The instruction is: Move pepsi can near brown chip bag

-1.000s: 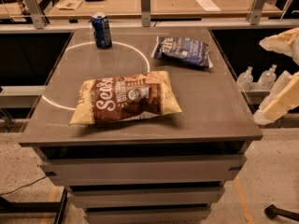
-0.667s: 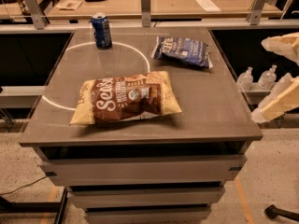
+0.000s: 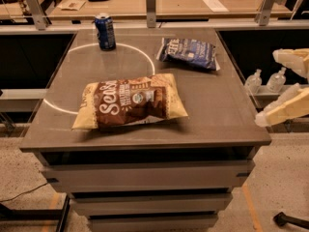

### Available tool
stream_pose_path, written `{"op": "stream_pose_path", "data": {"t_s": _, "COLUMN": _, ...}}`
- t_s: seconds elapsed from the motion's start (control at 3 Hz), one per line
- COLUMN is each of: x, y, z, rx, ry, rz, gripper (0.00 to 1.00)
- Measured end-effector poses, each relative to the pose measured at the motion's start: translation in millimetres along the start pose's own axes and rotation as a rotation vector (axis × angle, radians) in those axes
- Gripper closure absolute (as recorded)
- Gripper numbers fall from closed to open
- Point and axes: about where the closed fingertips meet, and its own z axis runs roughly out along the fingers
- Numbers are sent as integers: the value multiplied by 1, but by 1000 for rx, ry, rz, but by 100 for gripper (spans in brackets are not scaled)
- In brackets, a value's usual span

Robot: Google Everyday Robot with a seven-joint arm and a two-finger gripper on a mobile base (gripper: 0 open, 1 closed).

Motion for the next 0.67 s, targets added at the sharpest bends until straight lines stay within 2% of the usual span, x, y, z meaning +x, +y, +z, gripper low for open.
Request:
{"op": "stream_pose_path", "data": {"t_s": 0.33, "x": 7, "y": -8, "z": 5, "rx": 22, "ry": -97, "rz": 52, "gripper": 0}}
{"op": "stream_pose_path", "data": {"t_s": 0.67, "x": 7, "y": -30, "z": 15, "rx": 50, "ry": -216, "rz": 81, "gripper": 0}}
